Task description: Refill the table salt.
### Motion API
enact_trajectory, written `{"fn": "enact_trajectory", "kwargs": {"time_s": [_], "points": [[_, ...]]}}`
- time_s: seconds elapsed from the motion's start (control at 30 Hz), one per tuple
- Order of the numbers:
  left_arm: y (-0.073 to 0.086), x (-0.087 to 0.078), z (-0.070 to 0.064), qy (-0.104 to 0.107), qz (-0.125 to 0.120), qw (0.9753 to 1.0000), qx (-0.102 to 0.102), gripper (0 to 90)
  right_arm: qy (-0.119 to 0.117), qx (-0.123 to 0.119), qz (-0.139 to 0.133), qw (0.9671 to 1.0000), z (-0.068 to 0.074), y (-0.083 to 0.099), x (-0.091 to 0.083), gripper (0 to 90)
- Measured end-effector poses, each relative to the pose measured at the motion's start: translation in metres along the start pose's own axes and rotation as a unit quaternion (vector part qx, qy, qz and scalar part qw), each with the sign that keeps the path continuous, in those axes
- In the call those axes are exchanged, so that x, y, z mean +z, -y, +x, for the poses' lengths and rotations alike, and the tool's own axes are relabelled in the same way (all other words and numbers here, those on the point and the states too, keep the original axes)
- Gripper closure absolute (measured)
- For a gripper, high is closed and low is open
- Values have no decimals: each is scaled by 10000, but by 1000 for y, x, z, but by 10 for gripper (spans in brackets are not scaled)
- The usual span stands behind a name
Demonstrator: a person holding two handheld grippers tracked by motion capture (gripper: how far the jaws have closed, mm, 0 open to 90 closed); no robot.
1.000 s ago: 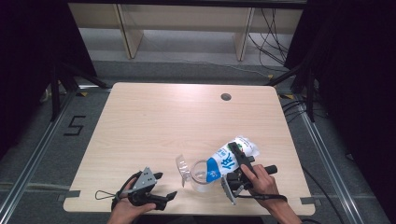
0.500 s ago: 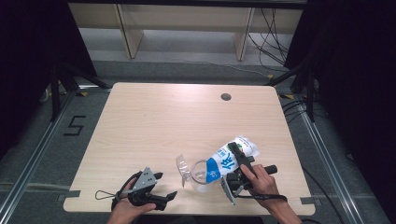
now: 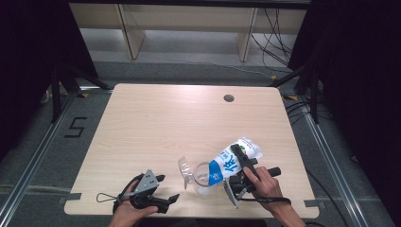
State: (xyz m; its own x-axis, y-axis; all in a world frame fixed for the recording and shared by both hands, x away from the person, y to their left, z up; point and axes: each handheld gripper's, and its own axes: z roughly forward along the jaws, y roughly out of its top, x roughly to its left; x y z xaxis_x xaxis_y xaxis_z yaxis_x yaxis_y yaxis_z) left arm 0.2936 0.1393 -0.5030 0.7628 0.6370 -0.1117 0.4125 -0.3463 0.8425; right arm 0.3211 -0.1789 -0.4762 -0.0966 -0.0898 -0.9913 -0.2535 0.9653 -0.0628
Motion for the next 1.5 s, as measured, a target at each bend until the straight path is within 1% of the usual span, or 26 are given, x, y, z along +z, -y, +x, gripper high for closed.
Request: {"fn": "enact_trajectory", "kwargs": {"time_s": [0.03, 0.07, 0.1, 0.27, 0.33, 0.37, 0.4, 0.57, 0.6, 0.63, 0.7, 0.73, 0.8, 0.83, 0.87, 0.9, 0.93, 0.97, 1.07, 1.13, 1.2, 1.23, 1.3, 1.4, 1.43, 1.5], "points": [[0, 0, 0, -4, 1, 10000, -2, 152, 51, -75, -63, 9999, -1, 0, 1, 530], [0, 0, 0, -5, 1, 10000, 1, 152, 11, 21, 2, 10000, 0, 0, 0, 530], [0, 0, 0, 0, -2, 10000, 33, 152, 10, 51, 8, 10000, 1, 0, 0, 530], [0, 0, 0, 0, 1, 10000, 6, 152, 18, 37, -1, 10000, 1, 0, 0, 531], [0, 0, 0, 3, 5, 10000, 0, 152, 77, -121, -83, 9999, -2, 0, 1, 532], [0, 0, 0, 8, 7, 10000, 49, 152, 83, -151, -85, 9998, -2, 0, 1, 532], [0, 0, 0, 10, 8, 10000, 40, 152, 108, -137, -135, 9998, -2, 0, 2, 532], [0, 0, 0, 12, -3, 10000, 27, 152, 92, -97, -88, 9999, -1, 0, 1, 533], [0, 0, 0, 11, 12, 10000, 45, 152, 69, 8, -41, 10000, 0, 0, 0, 533], [0, 0, 0, 12, 15, 10000, 49, 152, 112, -62, -98, 9999, -1, 0, 1, 534], [0, 0, 0, 14, 0, 10000, 30, 152, 77, 128, -32, 9999, 2, 1, 0, 534], [0, 0, 0, 12, -4, 10000, 24, 152, 72, 173, 10, 9998, 3, 1, -1, 534], [0, 0, 0, 13, -3, 10000, 24, 152, 77, 165, 7, 9998, 2, 0, -1, 534], [0, 0, 0, 11, -2, 10000, 24, 152, 70, 117, -11, 9999, 2, 0, -1, 534], [0, 0, 0, 10, -5, 10000, 18, 152, 122, 31, -76, 9999, 0, 0, 0, 535], [0, 1, 0, 8, -7, 10000, -36, 152, 138, 8, -102, 9999, 0, 0, 0, 535], [0, 1, 0, 7, -7, 10000, -29, 152, 106, -5, -54, 9999, 0, -1, -1, 536], [0, 0, 0, 13, -3, 10000, 31, 152, 102, -4, -47, 9999, 0, -1, -1, 536], [0, 1, 0, 13, -4, 10000, 22, 152, 86, 191, 22, 9998, 2, -1, -2, 537], [0, 1, 0, 6, 0, 10000, 21, 152, 89, 130, -25, 9999, 2, -1, -1, 537], [0, 0, 0, -9, 6, 10000, 20, 152, 103, 161, -20, 9998, 2, -1, -1, 537], [0, 1, 0, 11, -7, 10000, -40, 152, 105, 151, -19, 9998, 2, -1, -1, 538], [0, 1, 0, 5, -7, 10000, -26, 152, 103, 64, -38, 9999, 0, -1, -1, 538], [0, 1, 0, 3, -8, 10000, -24, 152, 116, 115, -24, 9999, 1, -1, -1, 538], [0, 1, 0, 3, -9, 10000, -24, 152, 113, 48, -43, 9999, 0, -1, -1, 539], [0, 0, 0, 4, -8, 10000, -23, 152, 114, 57, -38, 9999, 0, -1, -1, 539]]}}
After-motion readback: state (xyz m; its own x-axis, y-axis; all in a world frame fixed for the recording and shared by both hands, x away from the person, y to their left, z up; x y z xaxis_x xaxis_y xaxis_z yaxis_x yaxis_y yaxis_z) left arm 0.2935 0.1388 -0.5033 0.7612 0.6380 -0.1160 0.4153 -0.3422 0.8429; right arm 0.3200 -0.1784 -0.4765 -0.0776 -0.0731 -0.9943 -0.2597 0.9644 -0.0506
